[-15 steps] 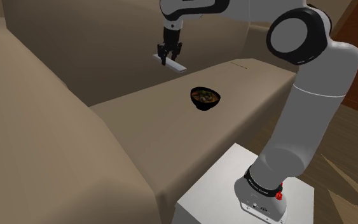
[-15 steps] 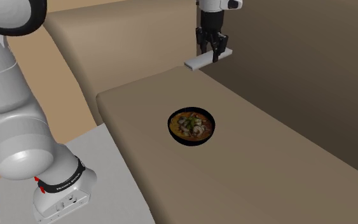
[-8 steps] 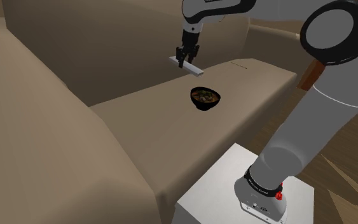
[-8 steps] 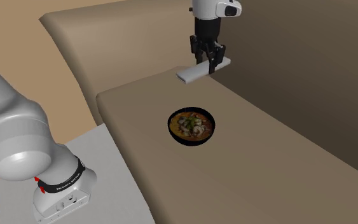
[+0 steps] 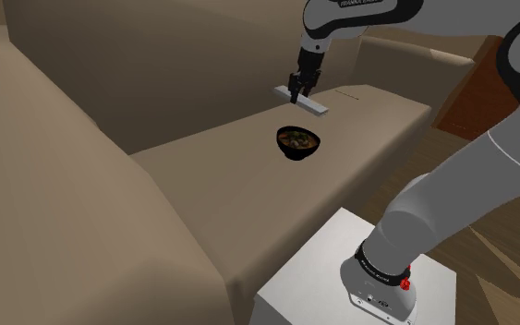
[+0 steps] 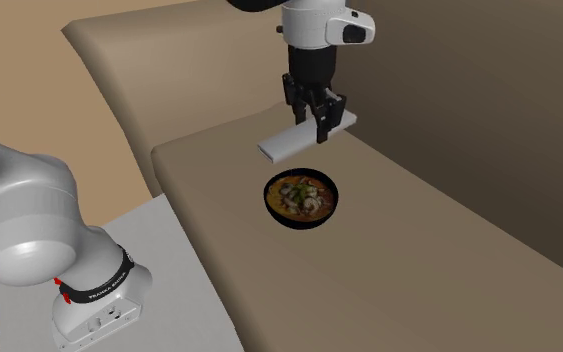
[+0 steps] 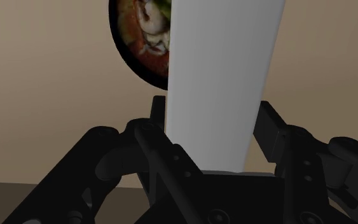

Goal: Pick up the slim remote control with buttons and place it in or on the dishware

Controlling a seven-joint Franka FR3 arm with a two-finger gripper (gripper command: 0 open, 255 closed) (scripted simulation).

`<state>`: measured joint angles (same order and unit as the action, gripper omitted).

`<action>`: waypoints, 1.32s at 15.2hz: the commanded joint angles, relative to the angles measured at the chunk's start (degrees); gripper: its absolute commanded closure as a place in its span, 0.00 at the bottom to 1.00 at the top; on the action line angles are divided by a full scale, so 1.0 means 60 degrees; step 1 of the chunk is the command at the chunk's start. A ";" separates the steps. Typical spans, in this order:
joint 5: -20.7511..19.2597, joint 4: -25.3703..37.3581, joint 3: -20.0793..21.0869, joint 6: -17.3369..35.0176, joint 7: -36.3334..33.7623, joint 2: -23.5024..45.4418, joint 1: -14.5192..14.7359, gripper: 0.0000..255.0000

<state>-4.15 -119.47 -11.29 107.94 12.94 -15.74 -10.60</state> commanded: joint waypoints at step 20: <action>-0.0241 -0.2235 -0.0377 0.1808 0.0386 -0.0457 -0.0261 1.00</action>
<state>-5.59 -132.83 -13.56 118.72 15.27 -18.47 -12.17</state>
